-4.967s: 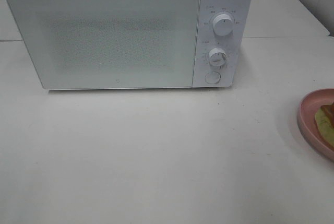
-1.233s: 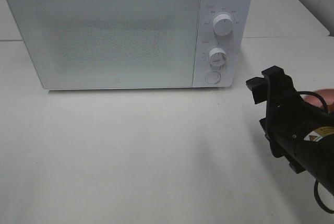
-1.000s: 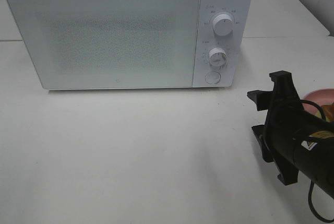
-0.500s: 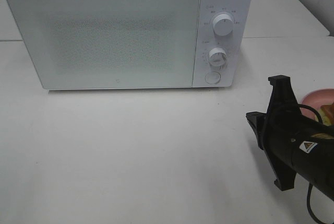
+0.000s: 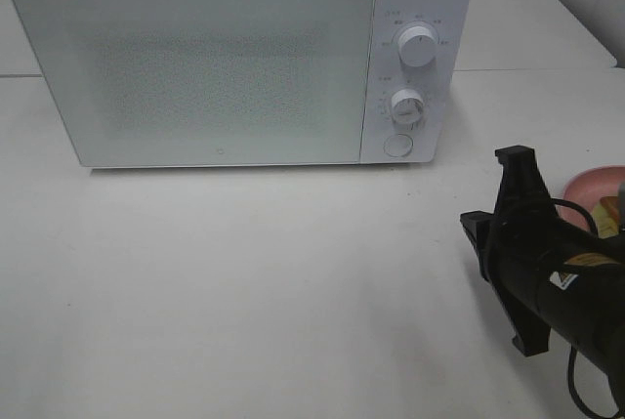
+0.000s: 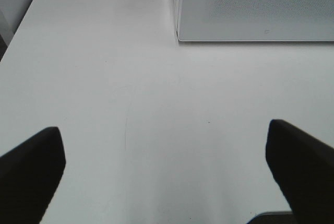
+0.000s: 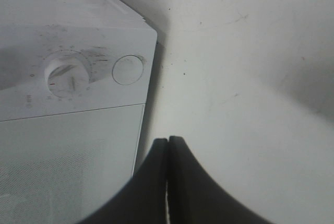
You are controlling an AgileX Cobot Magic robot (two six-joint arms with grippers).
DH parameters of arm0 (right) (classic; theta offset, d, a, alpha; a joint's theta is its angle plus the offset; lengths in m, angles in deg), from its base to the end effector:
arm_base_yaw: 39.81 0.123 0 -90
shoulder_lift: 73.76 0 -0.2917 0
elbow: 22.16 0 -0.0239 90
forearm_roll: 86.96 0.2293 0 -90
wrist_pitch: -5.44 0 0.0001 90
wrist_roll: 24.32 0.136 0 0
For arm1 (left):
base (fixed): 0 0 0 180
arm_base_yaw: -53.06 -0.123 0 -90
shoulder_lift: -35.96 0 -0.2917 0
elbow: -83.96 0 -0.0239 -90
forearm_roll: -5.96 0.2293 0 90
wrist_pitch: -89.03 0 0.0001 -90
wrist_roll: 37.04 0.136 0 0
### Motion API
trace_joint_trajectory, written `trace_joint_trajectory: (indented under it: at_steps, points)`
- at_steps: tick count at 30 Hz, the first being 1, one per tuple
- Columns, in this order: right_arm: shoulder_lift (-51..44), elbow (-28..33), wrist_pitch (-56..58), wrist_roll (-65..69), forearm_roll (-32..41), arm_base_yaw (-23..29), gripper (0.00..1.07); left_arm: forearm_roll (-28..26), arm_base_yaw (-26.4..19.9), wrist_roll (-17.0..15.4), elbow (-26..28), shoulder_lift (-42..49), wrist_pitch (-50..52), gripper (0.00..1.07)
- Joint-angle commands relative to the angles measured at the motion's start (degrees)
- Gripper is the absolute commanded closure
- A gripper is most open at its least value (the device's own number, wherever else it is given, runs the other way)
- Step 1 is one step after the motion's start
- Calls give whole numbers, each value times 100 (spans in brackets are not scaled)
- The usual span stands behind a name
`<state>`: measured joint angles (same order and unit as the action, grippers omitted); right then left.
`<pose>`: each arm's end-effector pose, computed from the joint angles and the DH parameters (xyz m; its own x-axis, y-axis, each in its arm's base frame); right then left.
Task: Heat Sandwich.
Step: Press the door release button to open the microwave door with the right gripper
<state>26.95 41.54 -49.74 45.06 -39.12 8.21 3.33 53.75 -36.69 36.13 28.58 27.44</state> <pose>0.2166 0.1171 0.1404 -0.1658 0.9778 -0.1283 0.3799 0.1834 0.9066 0.0066 -0.0056 0.2496 -0.4512 -0.0103 -0.8924 0.0410 0.9986 -0.0322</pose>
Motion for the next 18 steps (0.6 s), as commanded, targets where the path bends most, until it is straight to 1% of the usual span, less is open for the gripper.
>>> trace_joint_trajectory:
  at_steps: [1, 4, 7, 8, 9, 11, 12, 14, 16, 17, 18]
  points:
    - [309, -269, -172, 97, -29, 6, 107, -46, 34, -34, 0, 109, 52, 7]
    - [424, -390, -235, 109, -29, 6, 107, -46, 34, -34, 0, 109, 52, 7]
    - [665, -653, -155, 183, -332, -286, 107, -46, 34, -34, 0, 109, 52, 7]
    - [665, -653, -155, 183, -332, -286, 107, -46, 34, -34, 0, 109, 52, 7]
    - [779, -785, -138, 252, -602, -527, 107, -46, 34, -34, 0, 109, 52, 7]
    - [882, -922, -115, 304, -837, -733, 107, -46, 34, -34, 0, 109, 52, 7]
    - [882, -922, -115, 304, -837, -733, 107, -46, 34, -34, 0, 109, 52, 7]
    - [1060, -1186, 109, 401, -1106, -985, 107, -46, 34, -34, 0, 109, 52, 7]
    - [1180, -1375, 160, 458, -1215, -1066, 107, -46, 34, -34, 0, 109, 52, 7]
    - [1180, -1375, 160, 458, -1215, -1066, 107, -46, 34, -34, 0, 109, 52, 7]
    - [1301, -1536, 155, 476, -1215, -1117, 107, -46, 34, -34, 0, 109, 52, 7]
